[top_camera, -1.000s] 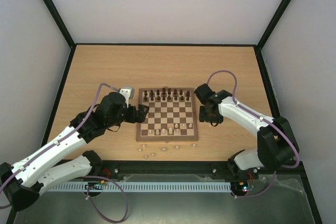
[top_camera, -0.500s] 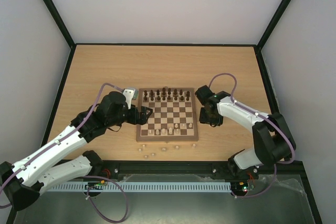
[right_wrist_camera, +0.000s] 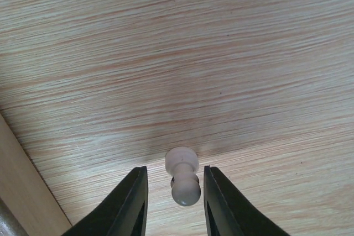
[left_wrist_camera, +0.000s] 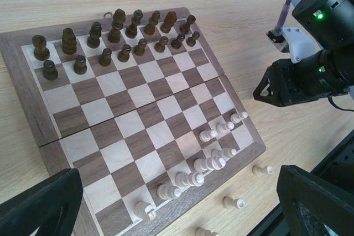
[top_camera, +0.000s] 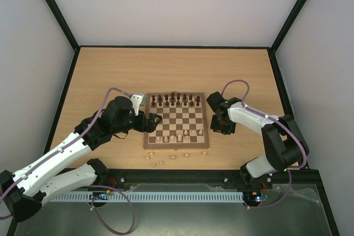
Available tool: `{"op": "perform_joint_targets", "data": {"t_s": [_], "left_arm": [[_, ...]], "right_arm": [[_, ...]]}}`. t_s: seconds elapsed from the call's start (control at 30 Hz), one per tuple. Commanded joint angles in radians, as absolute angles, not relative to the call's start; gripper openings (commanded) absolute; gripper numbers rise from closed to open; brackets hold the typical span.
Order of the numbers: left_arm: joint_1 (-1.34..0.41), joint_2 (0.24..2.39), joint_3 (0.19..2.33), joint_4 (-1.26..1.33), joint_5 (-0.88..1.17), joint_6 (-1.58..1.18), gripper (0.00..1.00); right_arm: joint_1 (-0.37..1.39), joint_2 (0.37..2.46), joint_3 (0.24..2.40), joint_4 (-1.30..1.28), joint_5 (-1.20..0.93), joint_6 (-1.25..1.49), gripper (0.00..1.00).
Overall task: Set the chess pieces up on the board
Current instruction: Pick up the chess piece at the center of the board.
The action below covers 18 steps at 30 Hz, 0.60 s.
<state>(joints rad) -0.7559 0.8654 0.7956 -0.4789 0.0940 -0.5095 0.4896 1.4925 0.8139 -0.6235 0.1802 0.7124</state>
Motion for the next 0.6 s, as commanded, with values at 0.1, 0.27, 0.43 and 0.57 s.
{"op": "perform_joint_targets", "data": {"t_s": [0.1, 0.27, 0.43, 0.57], "left_arm": [[-0.748, 0.856, 0.795, -0.465, 0.106, -0.498, 0.99], [-0.749, 0.854, 0.796, -0.468, 0.101, -0.5, 0.99], [-0.749, 0.855, 0.796, -0.472, 0.091, -0.503, 0.99], [-0.749, 0.856, 0.797, -0.475, 0.073, -0.508, 0.99]], "right_arm": [[0.476, 1.498, 0.804, -0.64, 0.178, 0.718, 0.22], [0.476, 1.508, 0.806, -0.641, 0.19, 0.721, 0.12], [0.476, 1.465, 0.826, -0.665, 0.191, 0.717, 0.06], [0.483, 1.398, 0.916, -0.742, 0.204, 0.705, 0.06]]}}
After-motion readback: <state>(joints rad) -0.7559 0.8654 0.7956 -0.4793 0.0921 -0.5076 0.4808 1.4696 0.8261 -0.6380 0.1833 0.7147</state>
